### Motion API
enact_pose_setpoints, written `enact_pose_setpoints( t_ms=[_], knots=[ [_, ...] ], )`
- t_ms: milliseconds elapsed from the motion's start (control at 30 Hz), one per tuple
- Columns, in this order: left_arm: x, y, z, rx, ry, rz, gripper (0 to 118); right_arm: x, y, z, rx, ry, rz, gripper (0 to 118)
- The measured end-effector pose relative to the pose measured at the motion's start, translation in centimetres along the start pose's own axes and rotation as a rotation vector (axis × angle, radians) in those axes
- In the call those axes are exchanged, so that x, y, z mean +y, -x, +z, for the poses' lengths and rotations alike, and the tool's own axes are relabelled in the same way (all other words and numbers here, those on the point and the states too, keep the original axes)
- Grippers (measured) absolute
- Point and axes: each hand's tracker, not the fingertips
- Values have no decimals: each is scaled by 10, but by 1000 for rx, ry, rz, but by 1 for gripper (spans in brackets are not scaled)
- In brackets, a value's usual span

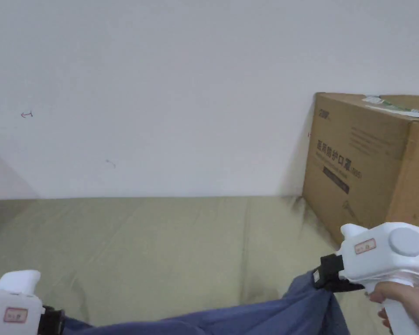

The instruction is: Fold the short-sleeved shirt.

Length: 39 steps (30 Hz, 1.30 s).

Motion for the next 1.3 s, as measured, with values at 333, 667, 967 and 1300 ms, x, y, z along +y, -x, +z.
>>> enact_pose_setpoints(
  t_ms=[333, 667, 967, 1300],
  knots=[
    [64, -38, 162, -45, -232, -44, 3, 32, 30, 188, 28, -290, 59, 0],
    [166, -59, 227, -33, -402, 2, 3, 119, 86, 257, -42, -454, 103, 0],
    [245, -62, 186, -9, -452, 41, 3, 216, 127, 239, -144, -555, 178, 0],
    [296, -69, 99, 60, -452, 69, 3, 267, 141, 165, -273, -602, 254, 0]
  ],
)
